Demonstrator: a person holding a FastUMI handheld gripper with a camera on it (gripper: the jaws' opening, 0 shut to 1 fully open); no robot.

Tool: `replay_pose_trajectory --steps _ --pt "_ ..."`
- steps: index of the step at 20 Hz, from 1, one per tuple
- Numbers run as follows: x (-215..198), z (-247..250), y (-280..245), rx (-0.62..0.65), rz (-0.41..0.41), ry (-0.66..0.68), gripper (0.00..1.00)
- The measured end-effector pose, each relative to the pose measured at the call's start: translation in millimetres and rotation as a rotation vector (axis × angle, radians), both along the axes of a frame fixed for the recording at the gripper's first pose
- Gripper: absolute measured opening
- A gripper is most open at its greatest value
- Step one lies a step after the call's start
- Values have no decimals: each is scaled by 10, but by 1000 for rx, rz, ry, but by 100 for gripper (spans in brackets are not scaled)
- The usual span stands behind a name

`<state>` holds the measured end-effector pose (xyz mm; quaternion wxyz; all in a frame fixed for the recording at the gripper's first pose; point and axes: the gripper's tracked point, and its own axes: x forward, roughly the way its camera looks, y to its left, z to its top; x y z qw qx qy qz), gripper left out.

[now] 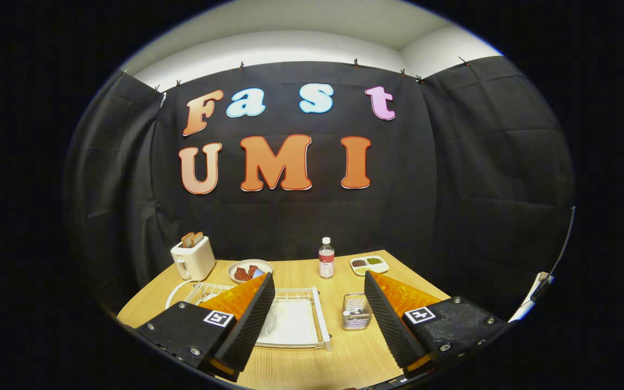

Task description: Take the plate from the dish rack, then take the spoon from the basket and place it into the plate.

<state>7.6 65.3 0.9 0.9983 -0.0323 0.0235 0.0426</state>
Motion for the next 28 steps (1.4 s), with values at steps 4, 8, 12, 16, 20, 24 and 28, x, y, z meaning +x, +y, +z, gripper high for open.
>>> replay_pose_trajectory --steps 4,8,12,16,20,24,28 --pt "78 -96 269 -24 36 32 99" --pt "205 -188 626 -43 88 62 99" --pt "363 -351 988 -73 141 113 99" --pt "574 -523 1270 -123 166 155 99" --pt "839 -763 1359 -177 146 214 99" --pt "1138 -1102 1395 -206 125 317 98" --pt "1363 -1384 1403 -193 97 434 98"
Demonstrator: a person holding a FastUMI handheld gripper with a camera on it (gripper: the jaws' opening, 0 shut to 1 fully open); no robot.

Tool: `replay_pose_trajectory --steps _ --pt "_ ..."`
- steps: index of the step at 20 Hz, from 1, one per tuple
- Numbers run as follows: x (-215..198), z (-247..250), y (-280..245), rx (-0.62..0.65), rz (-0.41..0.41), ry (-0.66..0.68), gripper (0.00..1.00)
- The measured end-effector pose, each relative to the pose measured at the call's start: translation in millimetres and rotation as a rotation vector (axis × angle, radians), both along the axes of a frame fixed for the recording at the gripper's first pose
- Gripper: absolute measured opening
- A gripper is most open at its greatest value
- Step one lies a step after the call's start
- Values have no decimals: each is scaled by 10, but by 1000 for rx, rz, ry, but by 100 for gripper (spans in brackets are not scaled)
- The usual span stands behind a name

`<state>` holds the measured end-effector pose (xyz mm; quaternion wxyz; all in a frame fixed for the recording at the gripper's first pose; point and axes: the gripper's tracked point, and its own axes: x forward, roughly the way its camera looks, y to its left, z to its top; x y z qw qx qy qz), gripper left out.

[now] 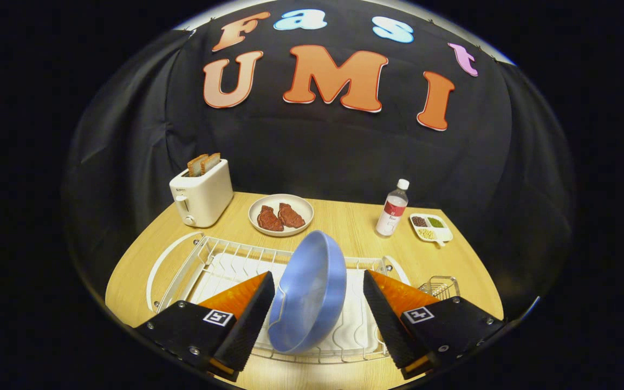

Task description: Take the plate from the dish rack, then take the spoon from the basket and place it into the plate.

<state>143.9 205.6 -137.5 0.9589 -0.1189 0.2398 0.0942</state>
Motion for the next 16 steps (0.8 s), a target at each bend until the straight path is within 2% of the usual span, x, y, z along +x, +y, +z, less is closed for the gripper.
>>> replay_pose_trajectory --steps 4,5,6,7,10,12,16 --pt "113 -169 14 2 -48 71 95" --pt "117 -211 16 -5 -59 88 89" --pt "100 -270 -1 -20 -69 111 75" --pt "94 -317 -13 -34 -81 130 71" --pt "100 -378 -118 -53 -143 159 33" --pt "98 -335 -172 -56 -186 157 28" --pt "108 -149 -143 -74 -200 108 23"
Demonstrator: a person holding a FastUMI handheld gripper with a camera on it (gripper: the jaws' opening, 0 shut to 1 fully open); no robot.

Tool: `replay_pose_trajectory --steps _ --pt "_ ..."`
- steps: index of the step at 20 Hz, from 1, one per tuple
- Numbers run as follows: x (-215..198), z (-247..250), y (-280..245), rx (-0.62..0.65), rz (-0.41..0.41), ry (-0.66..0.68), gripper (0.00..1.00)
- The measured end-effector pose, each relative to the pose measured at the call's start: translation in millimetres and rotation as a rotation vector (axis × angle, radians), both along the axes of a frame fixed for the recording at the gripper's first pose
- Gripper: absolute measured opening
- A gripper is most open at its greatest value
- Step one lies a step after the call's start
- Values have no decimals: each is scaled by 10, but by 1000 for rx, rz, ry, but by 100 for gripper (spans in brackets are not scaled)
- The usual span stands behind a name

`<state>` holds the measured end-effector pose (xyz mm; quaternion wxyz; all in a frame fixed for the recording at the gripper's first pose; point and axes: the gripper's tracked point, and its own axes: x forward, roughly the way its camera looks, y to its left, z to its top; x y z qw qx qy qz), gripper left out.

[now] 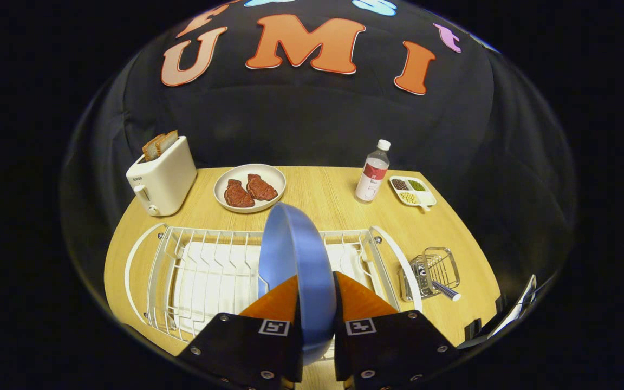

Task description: Take the plate from the dish rack, then take the spoon from the basket and place it into the plate.

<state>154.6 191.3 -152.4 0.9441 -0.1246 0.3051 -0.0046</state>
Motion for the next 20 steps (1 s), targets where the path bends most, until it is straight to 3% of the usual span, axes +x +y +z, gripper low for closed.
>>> replay_pose_trajectory --steps 5,11,20 --pt "25 221 -22 -43 -17 -60 23" --pt "-119 435 -90 8 -28 -88 23" --pt "-810 533 -488 172 -39 -58 23"
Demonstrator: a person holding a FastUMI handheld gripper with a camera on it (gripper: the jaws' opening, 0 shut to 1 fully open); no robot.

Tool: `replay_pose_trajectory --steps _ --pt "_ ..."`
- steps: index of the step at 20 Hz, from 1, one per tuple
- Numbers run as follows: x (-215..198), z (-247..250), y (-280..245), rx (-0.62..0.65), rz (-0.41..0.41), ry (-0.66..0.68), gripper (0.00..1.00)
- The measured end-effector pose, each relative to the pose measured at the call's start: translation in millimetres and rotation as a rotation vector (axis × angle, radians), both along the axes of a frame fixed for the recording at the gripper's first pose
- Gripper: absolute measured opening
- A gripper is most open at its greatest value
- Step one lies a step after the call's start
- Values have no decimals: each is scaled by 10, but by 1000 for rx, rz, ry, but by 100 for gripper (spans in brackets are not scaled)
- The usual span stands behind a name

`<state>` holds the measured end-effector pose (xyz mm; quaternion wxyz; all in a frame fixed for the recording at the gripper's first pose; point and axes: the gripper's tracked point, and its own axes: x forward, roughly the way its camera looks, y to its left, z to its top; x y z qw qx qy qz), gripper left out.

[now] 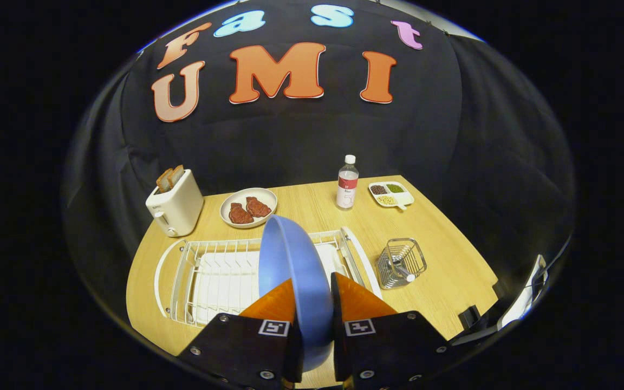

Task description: Take the plate from the dish rack, then take the spoon from the basket and place it into the plate.

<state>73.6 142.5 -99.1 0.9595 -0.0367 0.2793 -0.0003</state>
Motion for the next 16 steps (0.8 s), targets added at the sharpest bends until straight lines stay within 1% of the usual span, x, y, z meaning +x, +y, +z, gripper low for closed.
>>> replay_pose_trajectory --steps 5,10,16 --pt "-464 -78 -234 120 -5 33 23" --pt "-885 -340 -518 243 -48 78 23" --pt "-1139 -815 -826 358 -114 133 23"
